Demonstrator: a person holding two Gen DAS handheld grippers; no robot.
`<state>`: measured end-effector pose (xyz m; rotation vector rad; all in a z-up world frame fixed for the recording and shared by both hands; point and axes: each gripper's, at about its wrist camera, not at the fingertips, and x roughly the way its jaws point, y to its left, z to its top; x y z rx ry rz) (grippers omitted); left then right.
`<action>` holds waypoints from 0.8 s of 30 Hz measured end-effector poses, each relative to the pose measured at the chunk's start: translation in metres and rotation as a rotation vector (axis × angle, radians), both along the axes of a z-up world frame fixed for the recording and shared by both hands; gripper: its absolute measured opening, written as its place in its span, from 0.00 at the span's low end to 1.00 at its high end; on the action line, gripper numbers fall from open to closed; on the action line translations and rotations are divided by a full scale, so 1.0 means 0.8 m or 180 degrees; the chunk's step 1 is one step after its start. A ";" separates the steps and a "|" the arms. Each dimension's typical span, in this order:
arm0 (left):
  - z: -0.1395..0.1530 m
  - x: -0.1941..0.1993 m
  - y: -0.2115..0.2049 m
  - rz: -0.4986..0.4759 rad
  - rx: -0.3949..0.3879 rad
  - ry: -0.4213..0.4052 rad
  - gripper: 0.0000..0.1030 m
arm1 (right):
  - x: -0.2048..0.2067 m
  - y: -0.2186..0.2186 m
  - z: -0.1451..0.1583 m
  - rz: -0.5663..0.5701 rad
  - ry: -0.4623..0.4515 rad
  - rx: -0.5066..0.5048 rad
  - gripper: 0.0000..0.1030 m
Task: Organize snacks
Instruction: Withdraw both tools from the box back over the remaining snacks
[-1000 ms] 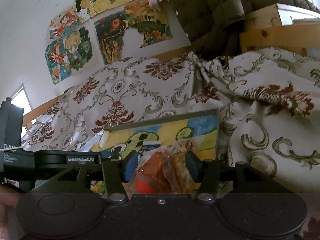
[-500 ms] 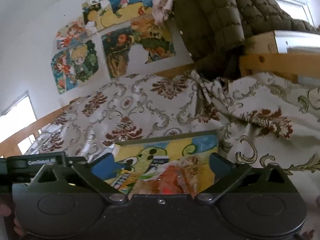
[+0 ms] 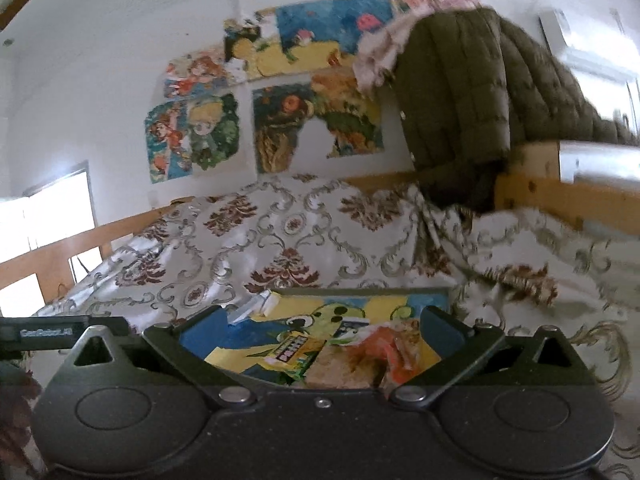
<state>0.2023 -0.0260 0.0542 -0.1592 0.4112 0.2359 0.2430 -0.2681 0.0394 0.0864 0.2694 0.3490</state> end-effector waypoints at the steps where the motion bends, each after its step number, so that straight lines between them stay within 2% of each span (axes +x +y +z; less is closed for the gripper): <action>1: 0.002 -0.015 0.000 0.0046 0.0026 -0.0063 1.00 | -0.008 0.002 0.002 0.0018 -0.0023 0.0005 0.99; 5: 0.008 -0.070 0.007 0.0227 -0.0033 -0.0209 1.00 | -0.043 0.012 0.004 0.0084 -0.0053 -0.0025 0.99; 8: 0.008 -0.100 0.019 0.0279 -0.0128 -0.0175 1.00 | -0.070 0.018 0.002 0.0099 -0.0035 -0.0051 0.99; 11: 0.004 -0.120 0.027 0.0292 -0.0064 -0.0115 1.00 | -0.090 0.024 -0.001 0.0108 0.0003 -0.0083 0.99; 17: -0.011 -0.161 0.030 0.0145 0.0155 0.0048 1.00 | -0.129 0.035 -0.013 0.0072 0.0127 -0.0158 0.99; 24: -0.026 -0.192 0.032 0.0000 0.0219 0.0150 1.00 | -0.170 0.045 -0.030 -0.0012 0.0360 -0.0220 0.99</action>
